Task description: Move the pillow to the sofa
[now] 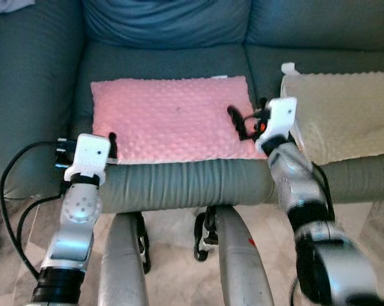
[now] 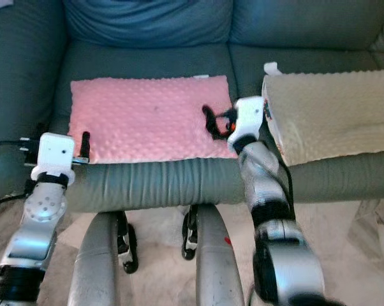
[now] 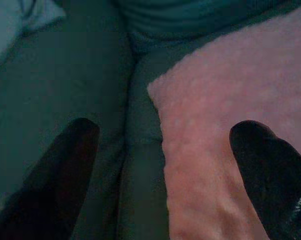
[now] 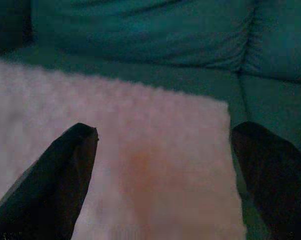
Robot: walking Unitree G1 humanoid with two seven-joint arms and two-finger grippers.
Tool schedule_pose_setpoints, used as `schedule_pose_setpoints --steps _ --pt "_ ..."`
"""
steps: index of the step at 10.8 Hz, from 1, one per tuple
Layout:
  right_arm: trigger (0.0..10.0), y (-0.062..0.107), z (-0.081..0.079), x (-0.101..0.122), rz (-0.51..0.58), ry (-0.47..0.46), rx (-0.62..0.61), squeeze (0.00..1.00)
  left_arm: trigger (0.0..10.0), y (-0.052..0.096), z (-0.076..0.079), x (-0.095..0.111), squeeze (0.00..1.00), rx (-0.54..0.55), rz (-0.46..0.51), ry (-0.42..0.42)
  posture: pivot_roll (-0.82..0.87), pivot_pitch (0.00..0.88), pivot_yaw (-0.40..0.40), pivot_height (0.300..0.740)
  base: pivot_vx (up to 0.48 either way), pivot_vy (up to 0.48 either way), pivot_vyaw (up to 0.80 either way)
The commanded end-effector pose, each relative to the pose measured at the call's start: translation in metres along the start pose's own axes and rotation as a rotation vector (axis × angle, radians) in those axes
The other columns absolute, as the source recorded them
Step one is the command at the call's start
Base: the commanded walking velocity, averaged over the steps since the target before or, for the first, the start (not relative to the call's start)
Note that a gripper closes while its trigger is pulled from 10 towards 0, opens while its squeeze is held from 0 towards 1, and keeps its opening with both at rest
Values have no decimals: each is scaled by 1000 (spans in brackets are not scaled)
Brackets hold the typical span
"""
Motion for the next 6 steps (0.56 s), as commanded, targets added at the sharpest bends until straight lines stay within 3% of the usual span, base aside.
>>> schedule_pose_setpoints --steps 1,2,4,6 --pt "10000 14 2 -7 -9 41 14 0 10000 5 5 -3 0 -9 12 -10 -18 201 -83 644 0 0 0" --pt "10000 19 1 -6 -4 64 29 0 10000 5 6 0 0 -1 33 -17 -21 193 -83 644 0 0 0" --pt "10000 39 9 -6 -14 60 -24 0 10000 15 15 -2 0 -37 38 77 -46 103 -79 674 0 0 0" --pt "10000 66 11 -14 2 33 -160 0 10000 37 39 -6 0 -139 2 184 -28 2 -77 714 0 0 0"
Point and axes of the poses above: a point about 5 cm out from each wrist's last joint towards the gripper, its own y axis pointing back from the gripper into the wrist, its own x axis along the axis of the wrist's last joint, z = x × y, the point moved 2 cm from there along -y, pointing out of the wrist towards the gripper, and after that the axes turned 4 degrees about -y, right-handed, at the moved point
